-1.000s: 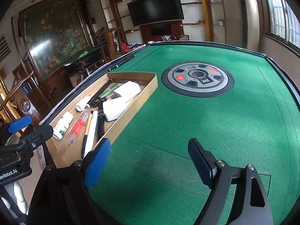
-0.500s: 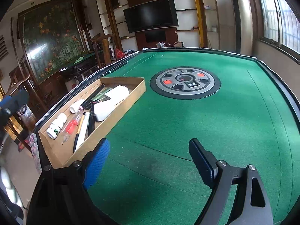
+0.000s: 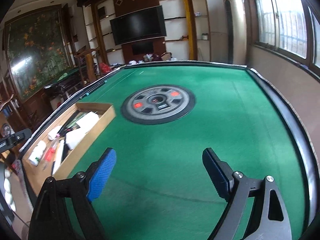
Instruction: Organize rigid objects
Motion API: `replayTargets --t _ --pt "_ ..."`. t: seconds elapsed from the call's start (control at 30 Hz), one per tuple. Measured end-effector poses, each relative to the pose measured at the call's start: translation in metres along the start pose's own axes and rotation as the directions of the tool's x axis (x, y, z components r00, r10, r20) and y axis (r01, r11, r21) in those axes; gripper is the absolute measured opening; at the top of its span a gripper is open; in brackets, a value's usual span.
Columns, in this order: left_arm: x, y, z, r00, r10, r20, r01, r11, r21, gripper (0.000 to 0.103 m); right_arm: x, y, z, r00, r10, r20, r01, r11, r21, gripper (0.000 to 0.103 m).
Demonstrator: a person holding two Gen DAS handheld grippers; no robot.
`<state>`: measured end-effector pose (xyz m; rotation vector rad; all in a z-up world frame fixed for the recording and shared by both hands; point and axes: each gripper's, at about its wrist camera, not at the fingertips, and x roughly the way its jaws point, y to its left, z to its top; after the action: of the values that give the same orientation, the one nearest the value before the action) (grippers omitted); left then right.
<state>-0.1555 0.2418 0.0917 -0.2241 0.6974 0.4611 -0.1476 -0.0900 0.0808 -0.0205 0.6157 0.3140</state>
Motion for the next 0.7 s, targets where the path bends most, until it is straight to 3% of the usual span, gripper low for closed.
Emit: replayTargets --t 0.07,0.17,0.27,0.4,0.43,0.5,0.57,0.63,0.7 --pt "0.028 0.004 0.012 0.994 0.106 -0.018 -0.105 0.993 0.051 0.102 0.004 -0.012 0.009 1.000 -0.028 0.013 0.028 1.000 0.006 0.090" --pt "0.074 0.003 0.019 0.972 0.210 -0.108 -0.192 0.968 0.163 0.102 0.015 -0.028 0.024 0.998 -0.057 0.015 0.056 0.998 0.037 0.090" --pt "0.097 -0.002 0.011 0.951 0.257 -0.170 -0.213 0.947 0.241 0.102 0.026 -0.039 0.040 0.998 -0.062 0.021 0.060 0.996 0.062 0.090" --pt "0.084 -0.011 -0.007 0.941 0.316 -0.120 -0.250 0.890 0.381 0.102 0.040 -0.044 0.052 0.998 -0.058 0.020 0.056 0.996 0.073 0.090" --pt "0.081 -0.010 -0.009 0.940 0.316 -0.132 -0.242 0.885 0.397 0.102 0.043 -0.043 0.054 0.998 -0.055 0.020 0.054 0.996 0.071 0.090" --pt "0.070 -0.004 -0.007 0.952 0.255 -0.169 -0.182 0.916 0.358 0.102 0.050 -0.042 0.055 0.999 -0.047 0.018 0.046 0.997 0.063 0.090" --pt "0.056 -0.006 -0.007 0.967 0.200 -0.159 -0.139 0.934 0.331 0.102 0.056 -0.042 0.051 0.999 -0.044 0.022 0.042 0.997 0.062 0.090" --pt "0.046 -0.017 -0.013 0.974 0.190 -0.125 -0.132 0.919 0.371 0.102 0.063 -0.044 0.045 0.999 -0.050 -0.002 0.050 0.996 0.068 0.090" --pt "0.049 -0.034 -0.023 0.973 0.209 -0.096 -0.144 0.880 0.452 0.102 0.069 -0.050 0.043 0.998 -0.047 -0.038 0.050 0.995 0.084 0.090"
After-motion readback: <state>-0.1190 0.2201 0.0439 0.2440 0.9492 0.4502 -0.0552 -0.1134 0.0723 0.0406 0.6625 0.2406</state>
